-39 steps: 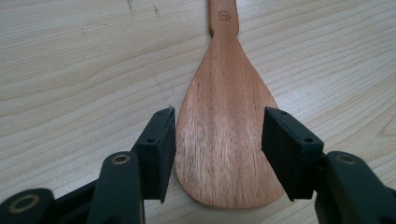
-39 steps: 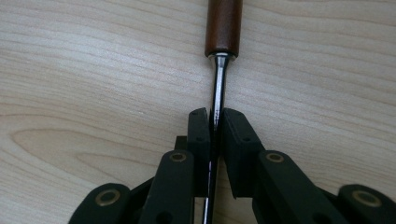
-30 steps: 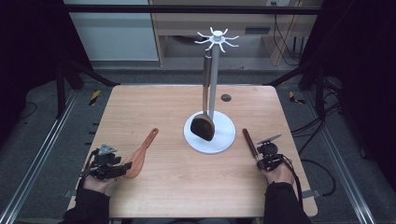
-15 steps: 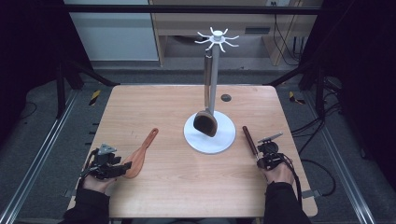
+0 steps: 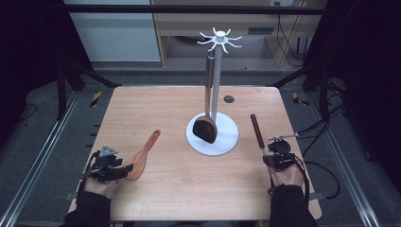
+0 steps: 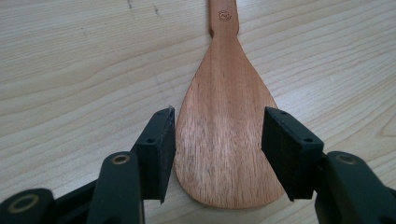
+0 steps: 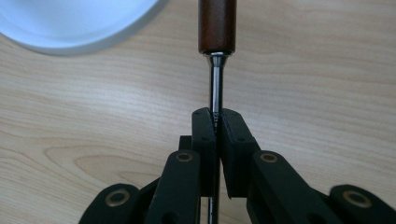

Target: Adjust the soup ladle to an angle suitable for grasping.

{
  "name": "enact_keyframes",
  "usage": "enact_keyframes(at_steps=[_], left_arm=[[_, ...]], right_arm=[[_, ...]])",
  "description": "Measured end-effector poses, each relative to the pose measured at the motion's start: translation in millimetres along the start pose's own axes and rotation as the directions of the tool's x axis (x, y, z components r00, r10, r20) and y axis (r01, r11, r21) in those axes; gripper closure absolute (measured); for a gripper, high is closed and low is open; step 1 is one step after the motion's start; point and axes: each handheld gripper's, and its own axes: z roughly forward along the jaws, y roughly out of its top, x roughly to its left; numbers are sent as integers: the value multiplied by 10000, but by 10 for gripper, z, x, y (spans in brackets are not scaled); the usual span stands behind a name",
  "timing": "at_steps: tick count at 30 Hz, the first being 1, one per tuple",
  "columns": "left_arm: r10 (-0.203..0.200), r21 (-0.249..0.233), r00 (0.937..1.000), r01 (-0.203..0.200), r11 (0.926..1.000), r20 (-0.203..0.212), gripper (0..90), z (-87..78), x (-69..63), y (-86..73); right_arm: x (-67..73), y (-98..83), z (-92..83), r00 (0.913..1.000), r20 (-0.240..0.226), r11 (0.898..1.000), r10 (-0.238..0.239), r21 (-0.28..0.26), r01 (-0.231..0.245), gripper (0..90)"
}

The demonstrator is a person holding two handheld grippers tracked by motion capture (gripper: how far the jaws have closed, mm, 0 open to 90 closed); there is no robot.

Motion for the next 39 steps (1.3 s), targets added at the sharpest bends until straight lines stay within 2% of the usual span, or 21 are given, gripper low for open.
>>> enact_keyframes(at_steps=[2,5,10,13,20,22,26,35,39], left_arm=[[-20,-19,10000,20,10000,1,448,-3,2,0],[-19,-16,10000,19,10000,3,448,-4,1,-1],[-28,-27,10000,28,10000,20,448,-1,1,1],[-2,-5,10000,2,10000,23,447,-3,1,1],[-2,-17,10000,2,10000,35,447,-5,-3,3],[-3,-26,10000,3,10000,33,447,-5,-3,3],[-28,-57,10000,28,10000,28,448,-7,-3,5],[-74,-165,10000,75,9998,46,448,-14,-1,7],[-71,-208,10000,71,9998,34,448,-12,1,11]], right_arm=[[4,3,-34,10000,12,9999,51,-164,-51,853],[2,-1,-73,9998,98,9978,-163,-638,169,853],[-3,4,-156,9995,-95,9877,-292,-1542,274,853],[-3,7,-206,9992,-256,9781,-317,-2064,257,853],[-22,1,-306,9968,-657,9460,-459,-3235,222,853],[-22,-4,-329,9960,-657,9332,-602,-3578,327,853],[-9,-1,-366,9945,-787,9189,-684,-3931,321,853],[13,-3,-462,9880,-1036,8671,-1150,-4957,489,853],[40,7,-488,9854,-1074,8536,-1319,-5177,578,853]])
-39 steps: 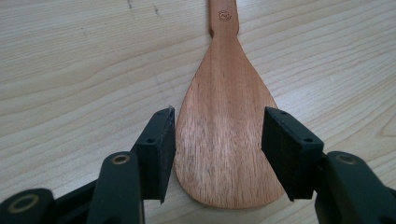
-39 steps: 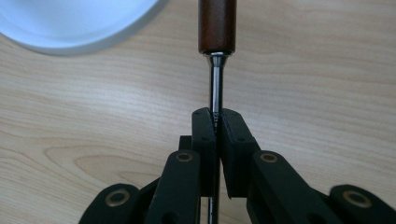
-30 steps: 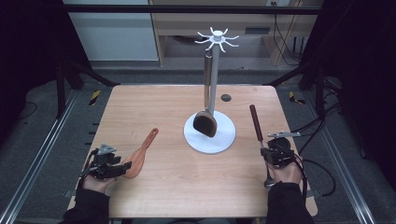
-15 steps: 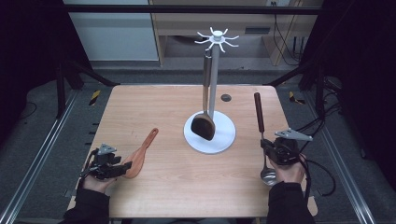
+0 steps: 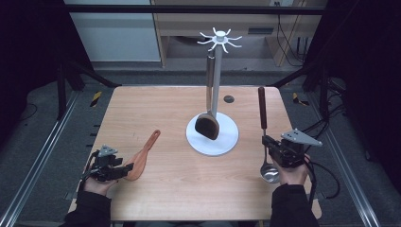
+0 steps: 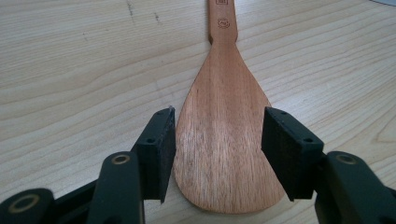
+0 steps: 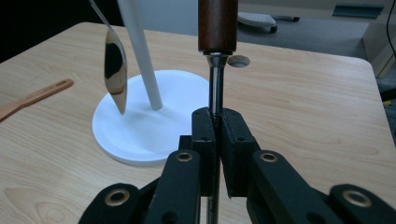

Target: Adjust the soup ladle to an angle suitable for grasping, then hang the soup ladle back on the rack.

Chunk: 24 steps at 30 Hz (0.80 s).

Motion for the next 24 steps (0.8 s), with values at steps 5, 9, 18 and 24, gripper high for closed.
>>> enact_keyframes(at_steps=[5,9,18,24], left_arm=[[-74,-95,10000,74,9999,27,449,-9,3,1],[-38,-103,10000,38,9999,9,449,-10,3,3],[-16,-58,10000,16,10000,6,448,0,5,7],[-51,-34,10000,51,10000,61,447,15,7,11]], right_arm=[[38,21,-3,9997,-242,9996,-54,-266,47,853],[71,41,-5,9992,-363,9991,-184,-396,169,853],[121,144,-71,9977,-591,9952,-334,-942,278,853],[171,240,-91,9962,-714,9906,-492,-1312,395,853]])
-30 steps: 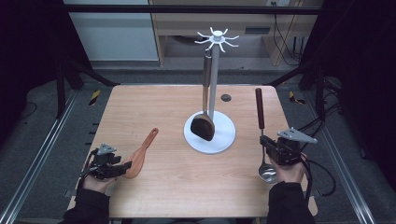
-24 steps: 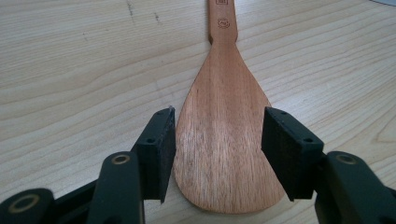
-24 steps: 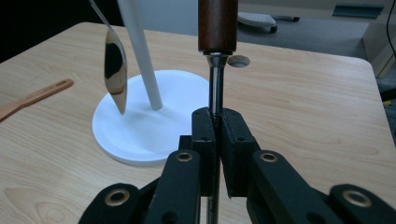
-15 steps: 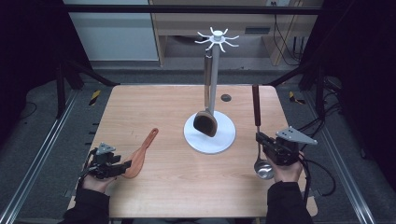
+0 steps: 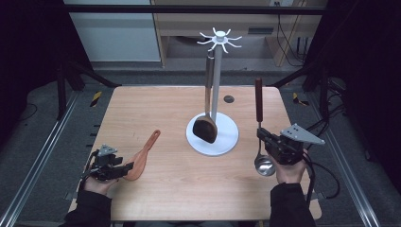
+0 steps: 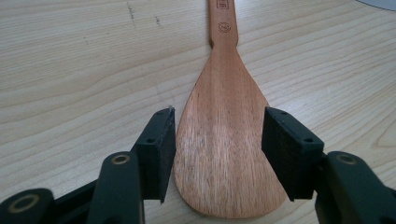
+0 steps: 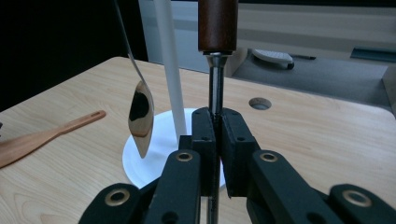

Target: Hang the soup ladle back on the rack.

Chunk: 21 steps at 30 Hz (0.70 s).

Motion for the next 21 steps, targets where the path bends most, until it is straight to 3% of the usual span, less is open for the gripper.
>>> enact_keyframes(at_steps=[12,21], left_arm=[[7,-29,10000,-7,10000,-36,447,-1,-5,-1],[23,-31,10000,-24,10000,-68,446,-6,-15,-4]], right_arm=[[171,166,39,9984,-485,9979,-292,-588,263,853],[227,284,68,9979,-482,9945,-426,-972,377,853]])
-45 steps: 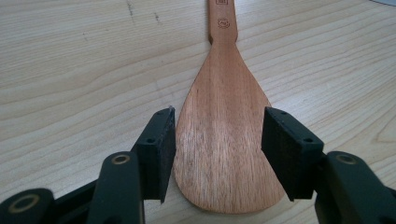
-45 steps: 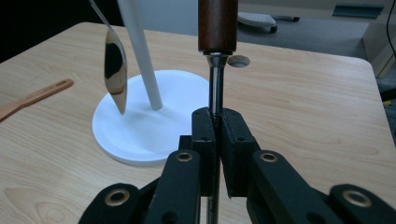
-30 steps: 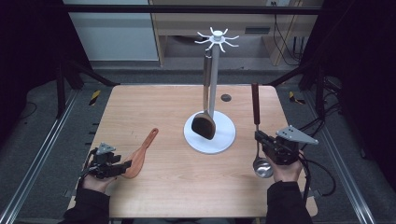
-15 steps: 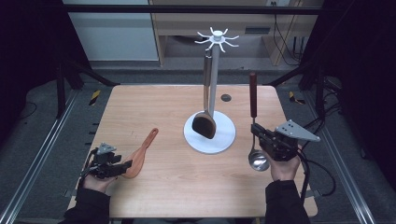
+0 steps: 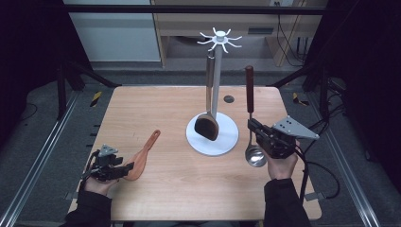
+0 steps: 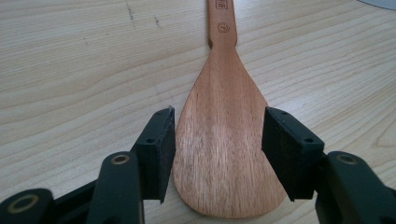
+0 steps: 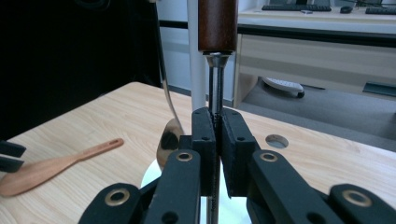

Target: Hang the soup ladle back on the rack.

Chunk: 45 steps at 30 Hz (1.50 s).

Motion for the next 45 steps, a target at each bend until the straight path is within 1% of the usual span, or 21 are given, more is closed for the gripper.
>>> enact_keyframes(at_steps=[3,6,10,13,17,21,26,28,30,34,45], left_arm=[[12,-25,10000,-12,10000,-6,445,-4,1,1],[9,3,10000,-9,10000,4,446,-1,0,-1],[14,1,10000,-14,10000,-2,445,-3,-1,-2],[18,30,10000,-18,10000,5,446,-3,-2,-3],[10,32,10000,-10,10000,16,445,1,-1,-5],[17,24,10000,-17,10000,24,446,0,-1,-4],[9,14,10000,-9,10000,26,446,0,0,-4],[15,12,10000,-15,10000,26,446,-1,1,-4],[13,1,10000,-13,10000,21,446,-3,2,-4],[8,-21,10000,-8,10000,2,446,-6,6,-4],[11,-40,10000,-11,10000,27,446,-10,8,-3]], right_arm=[[18,27,19,9999,110,9999,-17,-136,19,853],[43,43,46,9999,157,9995,69,-307,-64,853],[99,76,98,9994,309,9989,-169,-441,183,853],[141,116,145,9996,266,9983,-117,-572,132,853],[190,175,213,9995,281,9975,-175,-683,194,853],[232,226,272,9997,234,9969,-80,-775,98,853],[288,286,331,9996,232,9961,-169,-867,189,853],[304,310,351,9997,169,9960,-154,-881,168,852],[320,327,374,9996,173,9957,-228,-892,243,852],[342,345,409,9995,204,9956,-232,-902,250,852],[337,371,493,9992,338,9971,-224,-714,248,852]])
